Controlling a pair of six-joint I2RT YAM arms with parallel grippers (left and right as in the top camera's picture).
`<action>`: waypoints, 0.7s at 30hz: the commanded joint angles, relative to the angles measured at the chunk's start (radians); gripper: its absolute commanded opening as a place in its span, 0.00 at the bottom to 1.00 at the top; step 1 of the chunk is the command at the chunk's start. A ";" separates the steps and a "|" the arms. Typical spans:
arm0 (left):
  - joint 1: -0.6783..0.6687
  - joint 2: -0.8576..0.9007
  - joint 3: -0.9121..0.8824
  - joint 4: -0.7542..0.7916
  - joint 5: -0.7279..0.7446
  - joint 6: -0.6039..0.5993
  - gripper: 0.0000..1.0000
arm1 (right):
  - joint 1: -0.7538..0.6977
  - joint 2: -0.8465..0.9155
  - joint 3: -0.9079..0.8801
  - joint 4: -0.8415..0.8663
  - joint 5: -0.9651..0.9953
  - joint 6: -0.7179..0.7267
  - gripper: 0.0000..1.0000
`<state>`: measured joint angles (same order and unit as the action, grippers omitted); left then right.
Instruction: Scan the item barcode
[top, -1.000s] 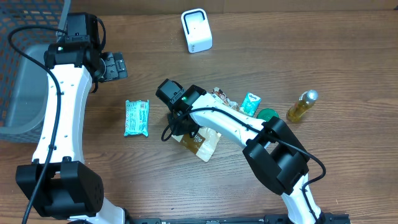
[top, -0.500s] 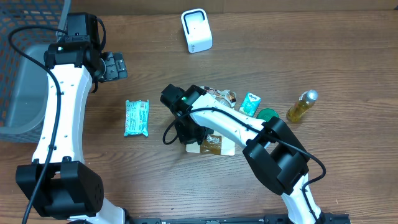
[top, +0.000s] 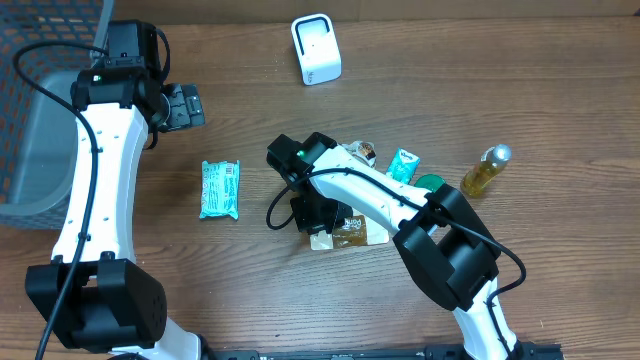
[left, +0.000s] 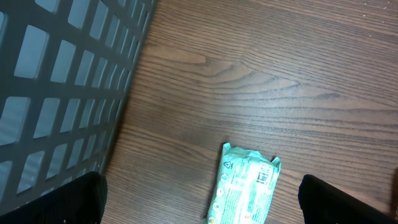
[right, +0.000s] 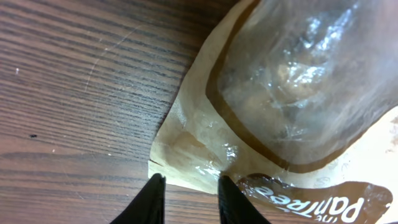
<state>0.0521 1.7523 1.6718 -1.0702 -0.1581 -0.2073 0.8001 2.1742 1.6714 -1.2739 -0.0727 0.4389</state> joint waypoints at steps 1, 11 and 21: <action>-0.007 -0.007 0.018 0.001 -0.006 0.002 1.00 | -0.004 -0.003 0.034 0.000 -0.018 -0.003 0.26; -0.007 -0.007 0.018 0.001 -0.006 0.002 1.00 | -0.011 -0.003 0.239 -0.152 0.126 -0.003 0.41; -0.007 -0.007 0.018 0.001 -0.006 0.002 1.00 | -0.111 -0.003 0.231 -0.114 0.237 0.063 0.54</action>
<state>0.0521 1.7523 1.6718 -1.0702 -0.1581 -0.2073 0.7357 2.1780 1.8946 -1.3956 0.1165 0.4728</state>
